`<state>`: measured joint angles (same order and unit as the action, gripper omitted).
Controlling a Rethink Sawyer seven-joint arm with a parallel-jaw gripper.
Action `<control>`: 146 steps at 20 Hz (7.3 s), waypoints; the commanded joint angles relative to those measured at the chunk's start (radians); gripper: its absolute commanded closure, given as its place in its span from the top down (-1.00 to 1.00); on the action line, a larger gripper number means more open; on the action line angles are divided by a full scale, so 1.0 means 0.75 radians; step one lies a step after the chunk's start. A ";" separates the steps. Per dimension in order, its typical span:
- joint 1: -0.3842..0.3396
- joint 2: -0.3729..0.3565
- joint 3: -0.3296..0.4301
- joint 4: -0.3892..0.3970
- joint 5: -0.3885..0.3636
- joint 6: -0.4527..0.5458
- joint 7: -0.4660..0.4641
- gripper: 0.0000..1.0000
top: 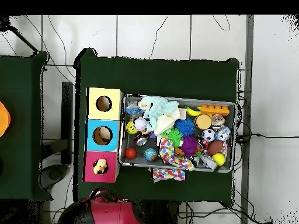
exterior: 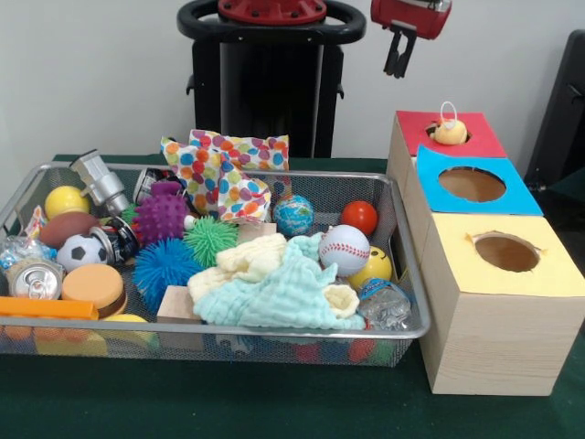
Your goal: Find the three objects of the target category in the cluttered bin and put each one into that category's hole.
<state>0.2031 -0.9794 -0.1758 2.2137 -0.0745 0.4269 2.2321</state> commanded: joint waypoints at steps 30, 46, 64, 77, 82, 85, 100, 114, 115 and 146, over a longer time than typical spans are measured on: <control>-0.137 -0.047 0.337 0.134 0.146 -0.449 0.225 -1.00; 0.067 0.064 0.126 -0.028 0.214 -0.515 0.240 -1.00; 0.067 0.017 0.052 -0.126 0.242 -0.216 0.168 -1.00; 0.070 -0.013 0.076 -0.178 0.249 -0.168 0.178 -1.00; 0.070 0.009 0.080 -0.194 0.253 -0.179 0.176 -1.00; 0.088 0.033 0.078 -0.210 0.256 -0.192 0.186 -1.00; 0.053 0.166 0.079 -0.280 0.231 -0.326 0.169 -1.00; -0.023 0.250 0.115 -0.243 0.181 -0.481 0.152 -1.00; -0.017 0.257 0.106 -0.247 0.182 -0.485 0.153 -1.00; -0.021 0.390 0.188 -0.088 0.184 -0.663 0.212 -1.00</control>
<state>0.2412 -0.7652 -0.1335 2.0884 0.0791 -0.0179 2.2321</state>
